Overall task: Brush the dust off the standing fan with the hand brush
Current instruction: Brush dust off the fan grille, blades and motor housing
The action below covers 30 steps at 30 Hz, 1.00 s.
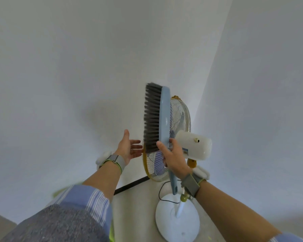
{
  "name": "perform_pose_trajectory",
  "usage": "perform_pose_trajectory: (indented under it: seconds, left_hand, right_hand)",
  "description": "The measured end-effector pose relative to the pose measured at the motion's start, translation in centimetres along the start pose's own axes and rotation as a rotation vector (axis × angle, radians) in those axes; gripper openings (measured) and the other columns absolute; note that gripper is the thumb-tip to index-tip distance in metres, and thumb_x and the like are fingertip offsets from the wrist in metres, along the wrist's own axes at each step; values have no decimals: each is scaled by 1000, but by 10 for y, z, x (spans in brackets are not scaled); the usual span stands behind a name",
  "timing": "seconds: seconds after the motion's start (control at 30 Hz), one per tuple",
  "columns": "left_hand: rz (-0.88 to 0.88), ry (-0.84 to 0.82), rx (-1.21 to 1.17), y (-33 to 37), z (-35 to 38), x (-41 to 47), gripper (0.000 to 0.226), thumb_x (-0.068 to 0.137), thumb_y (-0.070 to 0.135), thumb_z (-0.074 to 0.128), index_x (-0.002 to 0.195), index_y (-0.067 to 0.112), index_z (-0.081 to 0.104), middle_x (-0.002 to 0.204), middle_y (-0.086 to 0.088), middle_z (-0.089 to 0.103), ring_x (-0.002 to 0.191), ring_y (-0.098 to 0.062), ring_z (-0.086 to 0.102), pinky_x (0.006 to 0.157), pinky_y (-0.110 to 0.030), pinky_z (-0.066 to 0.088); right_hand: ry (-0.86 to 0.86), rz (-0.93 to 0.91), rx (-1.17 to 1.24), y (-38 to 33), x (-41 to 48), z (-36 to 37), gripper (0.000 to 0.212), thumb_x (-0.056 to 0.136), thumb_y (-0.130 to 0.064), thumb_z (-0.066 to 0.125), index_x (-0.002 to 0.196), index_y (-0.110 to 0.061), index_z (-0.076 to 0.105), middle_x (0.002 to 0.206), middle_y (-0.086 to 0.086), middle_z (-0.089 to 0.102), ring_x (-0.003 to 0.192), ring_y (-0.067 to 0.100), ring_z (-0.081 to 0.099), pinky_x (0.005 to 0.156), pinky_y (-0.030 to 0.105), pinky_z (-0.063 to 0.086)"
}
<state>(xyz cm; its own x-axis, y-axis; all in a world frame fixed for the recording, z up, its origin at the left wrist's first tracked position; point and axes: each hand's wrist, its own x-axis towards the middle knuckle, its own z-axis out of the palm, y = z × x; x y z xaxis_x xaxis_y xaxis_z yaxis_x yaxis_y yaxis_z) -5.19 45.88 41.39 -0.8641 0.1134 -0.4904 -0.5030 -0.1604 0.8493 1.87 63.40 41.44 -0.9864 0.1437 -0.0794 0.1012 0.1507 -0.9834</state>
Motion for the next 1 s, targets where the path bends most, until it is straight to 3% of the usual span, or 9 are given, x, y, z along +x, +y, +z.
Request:
perform_pose_trajectory:
  seconds: [0.1,0.27,0.37,0.5,0.6,0.7,0.77,0.83,1.0]
  left_hand:
    - [21,12,87,-2,1,-3,77,96,67,17,114,6,61,106,-17,68,98,-30,65,69,-35,51]
    - [61,33,220,2,16,-8,51,99,53,40,111,9,62,108,-14,67,95,-25,64,69,-32,51]
    - [106,74,329,0,27,-6,43,94,47,56,111,8,61,108,-12,68,92,-23,64,71,-33,53]
    - [158,186,379,-8,34,-1,40,90,43,64,108,8,56,106,-11,67,91,-25,63,73,-35,55]
    - [164,238,426,-14,36,1,37,93,41,61,107,8,54,107,-12,66,93,-28,63,76,-37,55]
    - [153,254,451,-19,33,-2,36,95,41,56,110,8,54,108,-12,66,96,-29,64,70,-35,55]
    - [153,272,450,-21,31,-5,36,96,41,55,110,8,53,107,-12,66,92,-27,64,63,-30,53]
    - [163,265,450,-21,31,-8,37,96,40,56,111,6,53,105,-12,67,90,-25,63,61,-28,51]
    - [178,278,447,-22,43,-6,35,95,42,56,107,9,54,105,-12,67,95,-31,66,75,-39,58]
  right_hand:
    - [28,102,-21,6,10,-17,40,91,-44,63,117,-15,51,77,2,59,56,11,52,51,29,49]
    - [322,11,-217,15,21,-46,54,86,-47,68,121,-11,49,112,6,61,98,24,61,88,46,54]
    - [393,-10,-125,14,23,-54,50,88,-45,66,120,-12,46,110,5,59,95,22,60,81,40,55]
    - [313,22,211,8,21,-49,33,96,-40,58,105,-10,47,75,7,54,56,16,51,48,30,48]
    - [145,130,287,17,22,-43,31,99,-39,52,97,-9,46,64,6,50,48,16,49,50,33,49]
    - [78,246,102,41,25,-39,46,97,-41,55,114,0,46,78,9,55,61,21,56,64,43,55]
    - [201,224,-166,50,29,-45,53,94,-42,60,123,-1,44,105,13,60,89,31,61,84,47,51]
    - [358,143,-300,47,32,-51,54,92,-37,64,126,-2,42,120,15,57,108,35,57,92,45,46]
    - [450,78,-366,44,37,-48,57,90,-40,64,126,-6,36,114,17,59,99,38,59,87,52,49]
